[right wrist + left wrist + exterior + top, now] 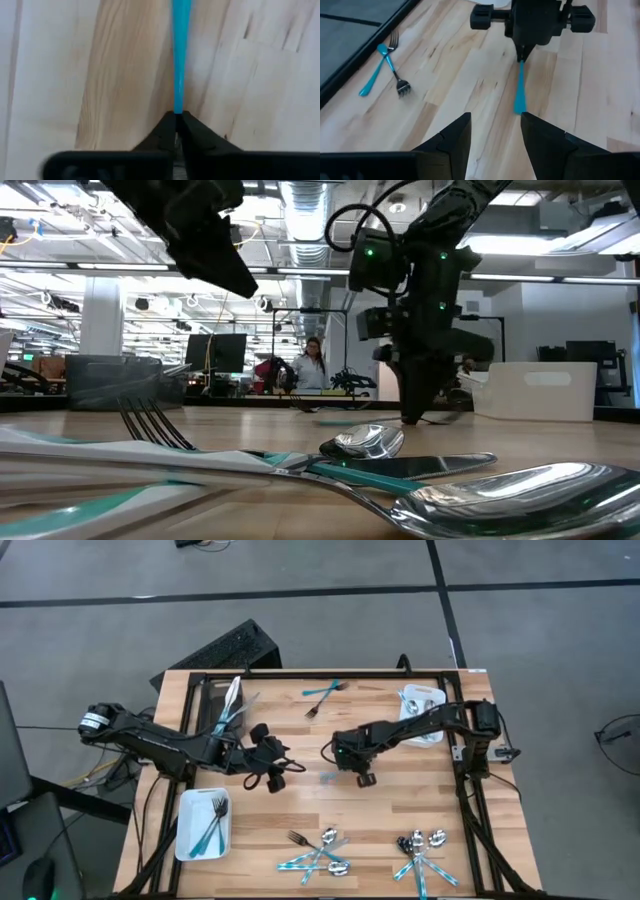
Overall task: Sort silverware by color (type)
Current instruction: Put the blue fork into the left white bin, then put the blue white spoon into the right white bin
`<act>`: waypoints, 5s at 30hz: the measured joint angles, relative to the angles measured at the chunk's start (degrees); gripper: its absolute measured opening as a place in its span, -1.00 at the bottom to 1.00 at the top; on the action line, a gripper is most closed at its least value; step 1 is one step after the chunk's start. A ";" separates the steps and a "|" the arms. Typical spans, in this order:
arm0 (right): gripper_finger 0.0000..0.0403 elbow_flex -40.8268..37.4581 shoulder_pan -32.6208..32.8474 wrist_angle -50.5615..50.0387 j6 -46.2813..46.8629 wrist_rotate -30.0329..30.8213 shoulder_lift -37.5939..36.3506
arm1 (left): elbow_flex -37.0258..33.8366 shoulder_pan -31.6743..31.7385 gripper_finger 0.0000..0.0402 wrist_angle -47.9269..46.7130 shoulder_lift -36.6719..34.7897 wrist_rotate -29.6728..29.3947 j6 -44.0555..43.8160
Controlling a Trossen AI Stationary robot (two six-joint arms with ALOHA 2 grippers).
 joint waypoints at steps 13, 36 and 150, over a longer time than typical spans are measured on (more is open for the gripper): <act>-0.87 -0.30 5.72 8.47 17.24 13.52 -8.70 | -4.23 0.00 -0.20 15.80 0.00 -0.15 5.29; -0.83 1.19 20.45 19.80 -6.92 51.97 -8.07 | -1.63 9.47 -0.21 26.44 7.99 22.01 12.75; -0.07 0.70 53.70 -32.65 101.93 1.23 -18.01 | 18.17 -21.67 -0.36 -31.42 0.94 -0.11 -2.94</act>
